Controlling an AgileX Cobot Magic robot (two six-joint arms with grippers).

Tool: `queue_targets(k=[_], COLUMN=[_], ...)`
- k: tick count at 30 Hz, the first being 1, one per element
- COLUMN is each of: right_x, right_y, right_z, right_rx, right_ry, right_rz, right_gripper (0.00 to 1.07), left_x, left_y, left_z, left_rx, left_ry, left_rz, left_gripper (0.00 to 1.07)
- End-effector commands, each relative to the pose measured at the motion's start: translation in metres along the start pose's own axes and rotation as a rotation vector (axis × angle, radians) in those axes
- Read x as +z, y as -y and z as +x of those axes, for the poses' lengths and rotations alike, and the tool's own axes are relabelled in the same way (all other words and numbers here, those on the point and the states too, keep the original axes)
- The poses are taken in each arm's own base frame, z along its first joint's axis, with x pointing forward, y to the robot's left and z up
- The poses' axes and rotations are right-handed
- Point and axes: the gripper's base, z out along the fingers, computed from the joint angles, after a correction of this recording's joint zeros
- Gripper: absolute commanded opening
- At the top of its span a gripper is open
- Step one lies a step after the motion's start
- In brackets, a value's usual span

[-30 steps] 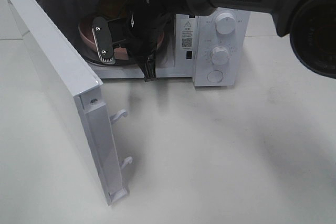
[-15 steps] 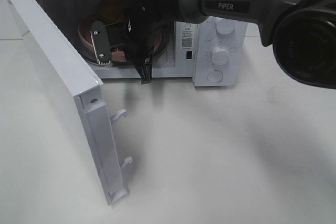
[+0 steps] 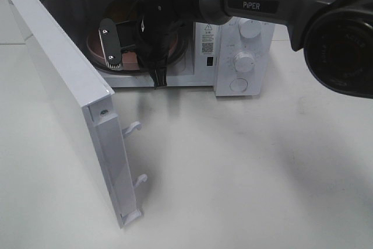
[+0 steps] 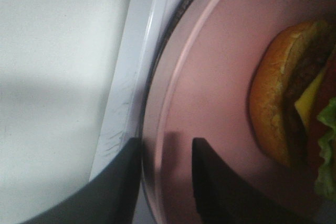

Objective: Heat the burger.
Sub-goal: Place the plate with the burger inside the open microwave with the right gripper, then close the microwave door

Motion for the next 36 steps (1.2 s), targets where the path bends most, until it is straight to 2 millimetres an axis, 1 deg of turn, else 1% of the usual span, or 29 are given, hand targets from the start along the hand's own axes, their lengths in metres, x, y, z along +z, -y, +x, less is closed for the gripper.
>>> queue_targets(k=[1, 8, 10, 11, 13, 14, 15, 16, 17, 18, 19, 21, 27, 29, 32, 36], right_x=[-0.007, -0.011, -0.015, -0.015, -0.018, -0.018, -0.020, -0.021, -0.021, -0.025, -0.025, -0.030, -0.036, -0.042, -0.044, -0.057], right_y=[0.007, 0.009, 0.009, 0.009, 0.008, 0.008, 0.006, 0.005, 0.005, 0.004, 0.004, -0.001, -0.006, -0.011, -0.011, -0.016], right_z=[-0.002, -0.002, -0.003, -0.003, -0.003, -0.003, -0.003, -0.003, -0.003, -0.002, -0.002, -0.001, 0.002, 0.004, 0.004, 0.006], right_rx=[0.022, 0.025, 0.023, 0.023, 0.028, 0.028, 0.040, 0.039, 0.039, 0.039, 0.039, 0.038, 0.037, 0.036, 0.043, 0.090], right_ry=[0.014, 0.017, 0.030, 0.030, 0.047, 0.047, 0.059, 0.060, 0.060, 0.059, 0.059, 0.067, 0.066, 0.074, 0.081, 0.113], right_rz=[0.032, 0.035, 0.054, 0.054, 0.070, 0.070, 0.068, 0.069, 0.069, 0.067, 0.067, 0.071, 0.064, 0.071, 0.082, 0.125], right_gripper=[0.41, 0.44, 0.47, 0.47, 0.53, 0.53, 0.58, 0.61, 0.61, 0.64, 0.64, 0.68, 0.69, 0.69, 0.69, 0.71], left_x=[0.000, 0.000, 0.000, 0.000, 0.000, 0.000, 0.000, 0.000, 0.000, 0.000, 0.000, 0.000, 0.000, 0.000, 0.000, 0.000], left_y=[0.000, 0.000, 0.000, 0.000, 0.000, 0.000, 0.000, 0.000, 0.000, 0.000, 0.000, 0.000, 0.000, 0.000, 0.000, 0.000], left_z=[0.000, 0.000, 0.000, 0.000, 0.000, 0.000, 0.000, 0.000, 0.000, 0.000, 0.000, 0.000, 0.000, 0.000, 0.000, 0.000], left_rx=[0.000, 0.000, 0.000, 0.000, 0.000, 0.000, 0.000, 0.000, 0.000, 0.000, 0.000, 0.000, 0.000, 0.000, 0.000, 0.000], left_ry=[0.012, 0.012, 0.012, 0.012, 0.012, 0.012, 0.012, 0.012, 0.012, 0.012, 0.012, 0.012, 0.012, 0.012, 0.012, 0.012], left_rz=[0.009, 0.009, 0.009, 0.009, 0.009, 0.009, 0.009, 0.009, 0.009, 0.009, 0.009, 0.009, 0.009, 0.009, 0.009, 0.009], left_gripper=[0.91, 0.91, 0.91, 0.91, 0.91, 0.91, 0.91, 0.91, 0.91, 0.91, 0.91, 0.91, 0.91, 0.91, 0.91, 0.91])
